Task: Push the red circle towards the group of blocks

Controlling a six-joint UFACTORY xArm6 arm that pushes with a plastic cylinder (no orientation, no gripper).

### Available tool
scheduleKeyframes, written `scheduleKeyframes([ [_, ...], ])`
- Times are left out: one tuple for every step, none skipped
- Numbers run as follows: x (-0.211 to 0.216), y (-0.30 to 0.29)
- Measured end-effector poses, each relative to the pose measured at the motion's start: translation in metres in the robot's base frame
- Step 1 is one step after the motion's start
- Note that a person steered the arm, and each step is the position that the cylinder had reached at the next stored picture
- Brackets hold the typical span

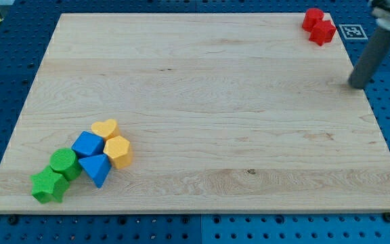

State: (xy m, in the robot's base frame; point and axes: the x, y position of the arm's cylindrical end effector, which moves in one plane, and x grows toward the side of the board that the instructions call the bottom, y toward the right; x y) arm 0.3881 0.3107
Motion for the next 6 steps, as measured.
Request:
scheduleKeyframes([
  [-0.031, 0.035],
  [-0.032, 0.034],
  [-0.072, 0.028],
  [-0.129, 0.021],
  [-0.163, 0.014],
  [-0.163, 0.008],
])
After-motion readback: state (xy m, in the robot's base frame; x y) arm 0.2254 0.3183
